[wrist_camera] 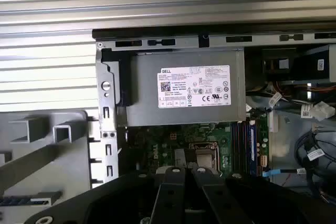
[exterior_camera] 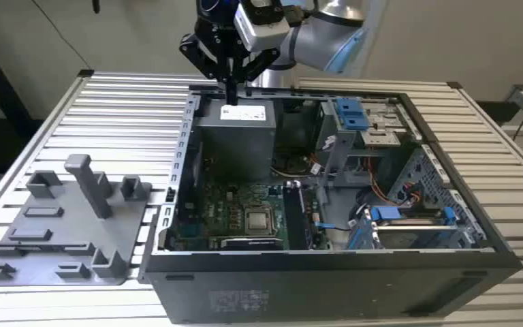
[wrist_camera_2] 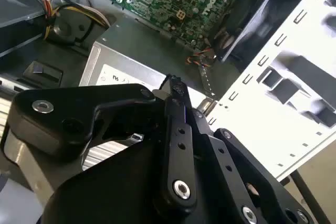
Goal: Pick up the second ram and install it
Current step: 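Reach for the second ram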
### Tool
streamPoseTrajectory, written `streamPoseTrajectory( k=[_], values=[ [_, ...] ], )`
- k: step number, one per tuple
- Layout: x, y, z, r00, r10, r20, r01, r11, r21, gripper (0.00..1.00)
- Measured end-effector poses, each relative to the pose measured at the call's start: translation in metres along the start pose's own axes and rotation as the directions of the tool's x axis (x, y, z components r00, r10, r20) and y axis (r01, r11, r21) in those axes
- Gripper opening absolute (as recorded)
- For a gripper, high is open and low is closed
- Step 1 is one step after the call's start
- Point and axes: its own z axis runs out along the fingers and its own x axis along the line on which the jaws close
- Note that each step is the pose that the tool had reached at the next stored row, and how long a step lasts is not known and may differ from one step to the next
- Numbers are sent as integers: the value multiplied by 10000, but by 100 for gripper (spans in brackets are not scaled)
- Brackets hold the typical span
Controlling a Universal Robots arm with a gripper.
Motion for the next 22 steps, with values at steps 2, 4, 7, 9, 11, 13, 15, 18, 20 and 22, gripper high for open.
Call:
streamPoseTrajectory(
  k=[2,4,7,9,11,13,15,18,20,22],
  values=[
    [0,0,0,10000,0,0,0,10000,0,11],
    [0,0,0,10000,0,0,0,10000,0,11],
    [0,0,0,10000,0,0,0,10000,0,11],
    [1,0,0,10000,0,-2,0,10000,1,11],
    [2,0,0,10000,0,-6,0,10000,1,11],
    [15,-1,0,10000,3,-6,-3,10000,1,11],
    [40,-3,-1,10000,0,-8,0,10000,2,11],
    [81,-6,-2,10000,1,-7,-1,10000,2,11],
    [119,-9,-3,10000,1,-7,-1,10000,1,11],
    [159,-11,-3,10000,1,-7,-1,10000,1,11]
  ],
)
